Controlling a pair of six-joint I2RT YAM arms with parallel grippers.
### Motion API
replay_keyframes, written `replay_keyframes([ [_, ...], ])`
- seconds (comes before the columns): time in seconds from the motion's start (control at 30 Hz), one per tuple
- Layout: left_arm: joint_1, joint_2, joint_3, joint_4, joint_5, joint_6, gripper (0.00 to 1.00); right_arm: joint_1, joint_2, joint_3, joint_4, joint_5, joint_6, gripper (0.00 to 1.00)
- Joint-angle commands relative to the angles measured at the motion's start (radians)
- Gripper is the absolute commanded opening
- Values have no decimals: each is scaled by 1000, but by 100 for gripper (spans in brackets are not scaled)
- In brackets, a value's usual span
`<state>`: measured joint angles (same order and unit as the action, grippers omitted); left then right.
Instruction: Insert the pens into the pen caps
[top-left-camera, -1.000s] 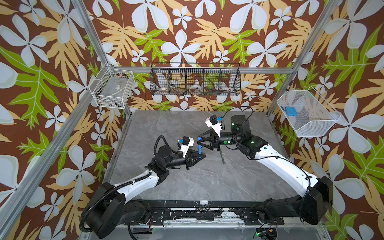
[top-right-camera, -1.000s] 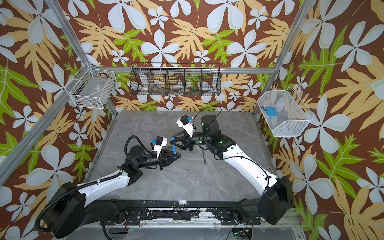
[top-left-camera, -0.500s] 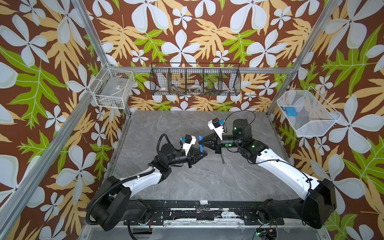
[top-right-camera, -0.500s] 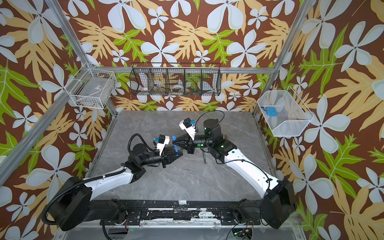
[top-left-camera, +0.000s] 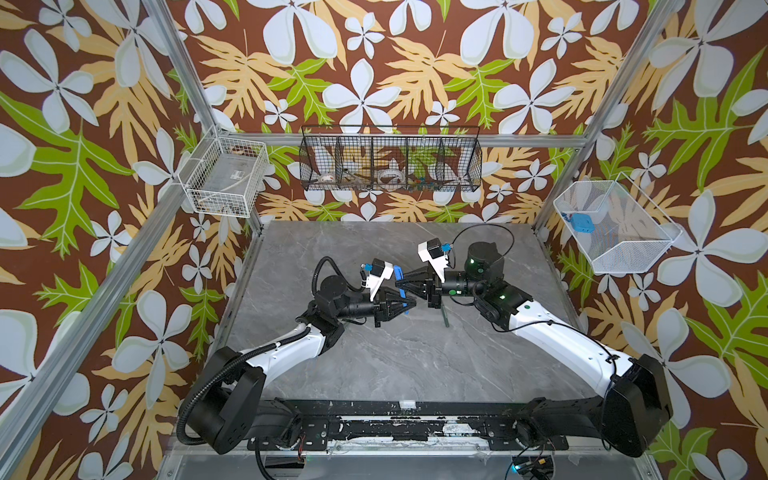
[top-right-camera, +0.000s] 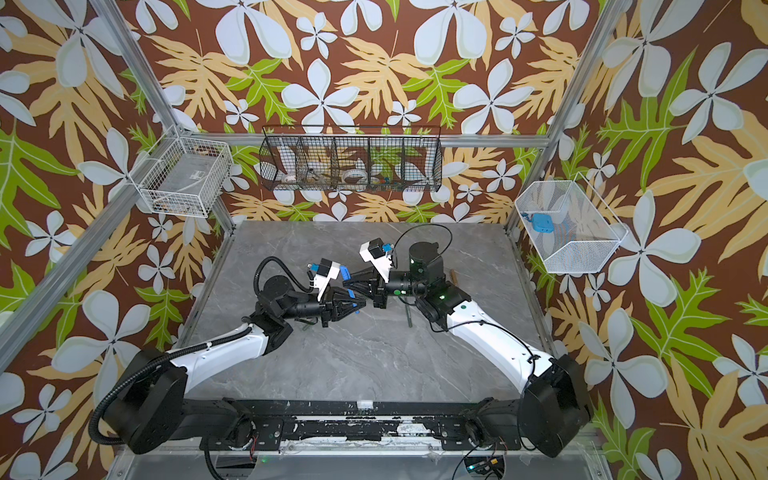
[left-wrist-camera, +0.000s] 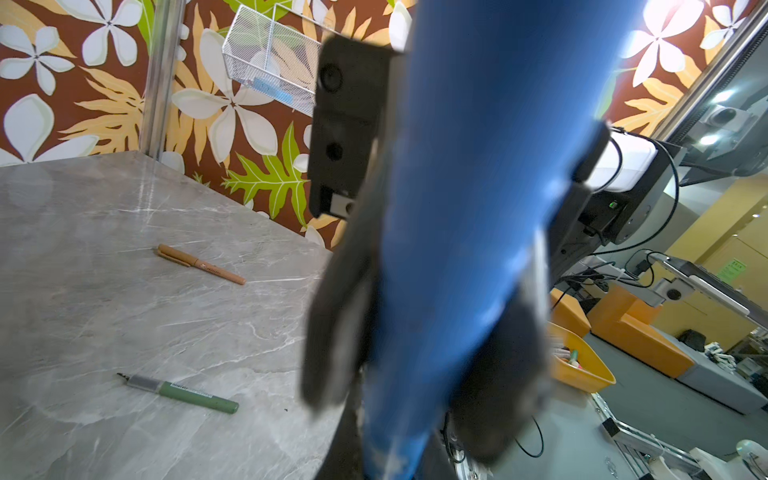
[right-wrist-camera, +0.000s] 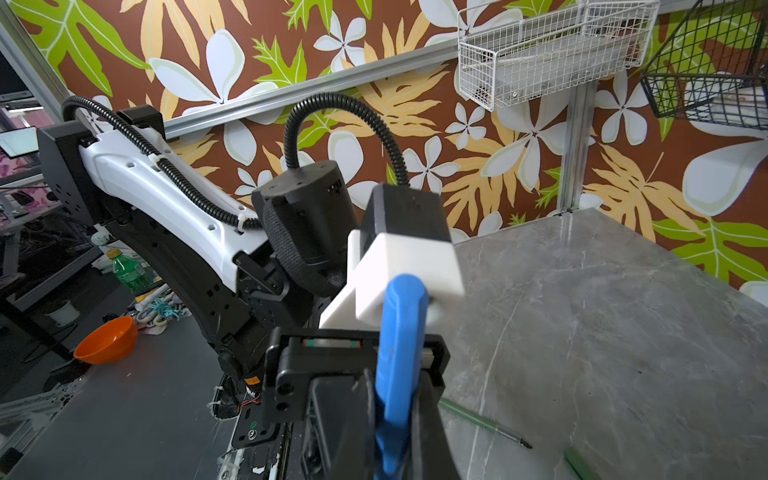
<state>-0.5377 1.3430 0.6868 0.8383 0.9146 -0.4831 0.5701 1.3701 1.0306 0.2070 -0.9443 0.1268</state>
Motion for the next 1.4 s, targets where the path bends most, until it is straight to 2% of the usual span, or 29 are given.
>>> replay_keyframes([
  [0.0,10,-45,45,288,-128,33,0,5,21,-26,-353,-93,-70,0],
  [0.17,10,-67,36,121,-187,129,0,-37,6,-21,-259,-89,1,0],
  [0.2,10,-69,25,108,-190,136,3,-50,-1,-19,-235,-77,25,0],
  [0.23,10,-71,12,93,-197,142,14,-64,-9,-14,-213,-53,48,0],
  [0.37,10,-81,-38,31,-225,160,45,-101,-33,17,-182,50,99,0],
  [0.43,10,-92,-63,-19,-252,176,58,-116,-39,38,-193,120,116,0],
  [0.5,10,-109,-83,-65,-293,188,65,-131,-36,63,-223,161,117,0],
  [0.6,10,-157,-122,-119,-402,196,73,-143,-32,108,-330,298,86,0],
  [0.77,10,-248,-138,-301,-707,206,84,-170,19,189,-558,540,46,0],
  [0.8,10,-258,-147,-322,-763,205,97,-180,32,196,-589,589,46,0],
  [0.83,10,-269,-171,-310,-813,190,100,-194,44,197,-614,627,49,0],
  [0.97,10,-264,-271,-207,-926,225,100,-276,97,164,-632,689,83,0],
  [1.1,10,-240,-321,-176,-1043,233,100,-299,158,146,-674,855,46,0],
  [1.17,10,-239,-335,-163,-1065,223,100,-302,193,156,-707,912,30,0],
  [1.37,10,-235,-360,-111,-1083,209,100,-361,253,150,-706,930,20,0],
])
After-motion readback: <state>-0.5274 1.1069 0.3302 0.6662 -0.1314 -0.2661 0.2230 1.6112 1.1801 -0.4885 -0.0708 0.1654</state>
